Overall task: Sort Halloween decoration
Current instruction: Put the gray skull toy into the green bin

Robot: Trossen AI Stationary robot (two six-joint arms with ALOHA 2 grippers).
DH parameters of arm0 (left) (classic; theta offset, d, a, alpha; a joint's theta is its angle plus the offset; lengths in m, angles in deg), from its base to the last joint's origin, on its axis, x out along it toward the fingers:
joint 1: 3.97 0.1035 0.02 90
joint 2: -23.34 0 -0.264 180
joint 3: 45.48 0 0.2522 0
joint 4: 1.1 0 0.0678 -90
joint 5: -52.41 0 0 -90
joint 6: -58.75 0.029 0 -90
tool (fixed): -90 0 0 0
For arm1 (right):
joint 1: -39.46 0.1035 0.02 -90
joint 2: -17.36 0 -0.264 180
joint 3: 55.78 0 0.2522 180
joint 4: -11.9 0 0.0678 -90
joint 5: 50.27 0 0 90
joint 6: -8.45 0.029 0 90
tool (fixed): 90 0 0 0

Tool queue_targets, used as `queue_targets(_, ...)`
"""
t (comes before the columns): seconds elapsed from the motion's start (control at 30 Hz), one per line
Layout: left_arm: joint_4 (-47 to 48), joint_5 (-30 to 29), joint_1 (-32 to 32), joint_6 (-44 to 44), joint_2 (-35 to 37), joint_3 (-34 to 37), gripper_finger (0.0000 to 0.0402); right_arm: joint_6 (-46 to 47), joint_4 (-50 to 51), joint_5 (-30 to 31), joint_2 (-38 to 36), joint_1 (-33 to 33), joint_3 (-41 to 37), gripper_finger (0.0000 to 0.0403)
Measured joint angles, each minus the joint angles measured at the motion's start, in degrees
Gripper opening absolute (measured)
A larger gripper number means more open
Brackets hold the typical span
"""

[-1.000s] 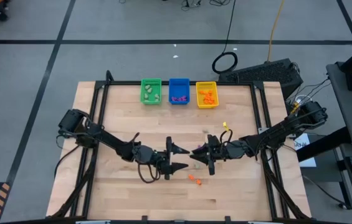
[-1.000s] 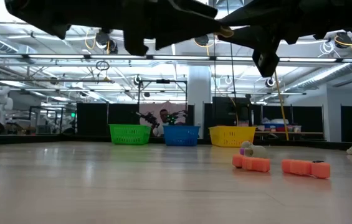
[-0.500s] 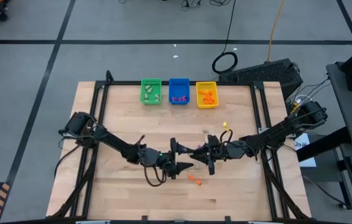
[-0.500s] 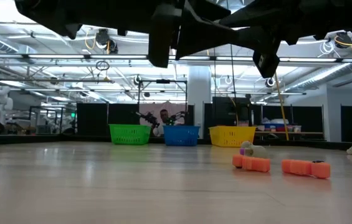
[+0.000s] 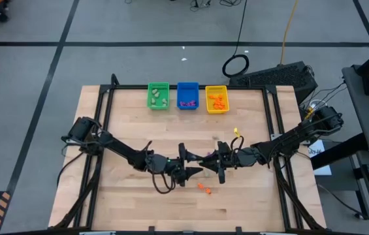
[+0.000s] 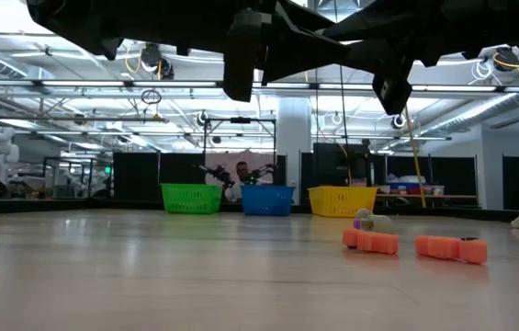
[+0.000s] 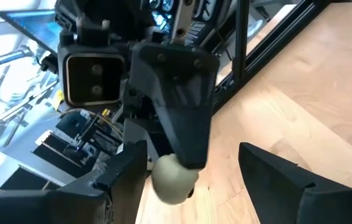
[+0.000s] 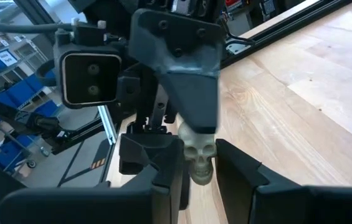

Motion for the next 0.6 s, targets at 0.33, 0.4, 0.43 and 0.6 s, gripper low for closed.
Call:
queue_targets(0.33,-0.2,-0.1,0.1,0.9,0.0,0.0,0.0246,-0.2,0.0,0.0,0.0,0.0,0.0,0.007)
queue_targets(0.4,-0.1,-0.1,0.1,1.2,0.0,0.0,0.0246,-0.2,0.0,0.0,0.0,0.0,0.0,0.007)
queue_targets(0.43,-0.1,-0.1,0.1,1.2,0.0,0.0,0.0246,-0.2,0.0,0.0,0.0,0.0,0.0,0.007)
queue_targets(0.6,-0.1,-0.1,0.1,1.2,0.0,0.0,0.0246,-0.2,0.0,0.0,0.0,0.0,0.0,0.007)
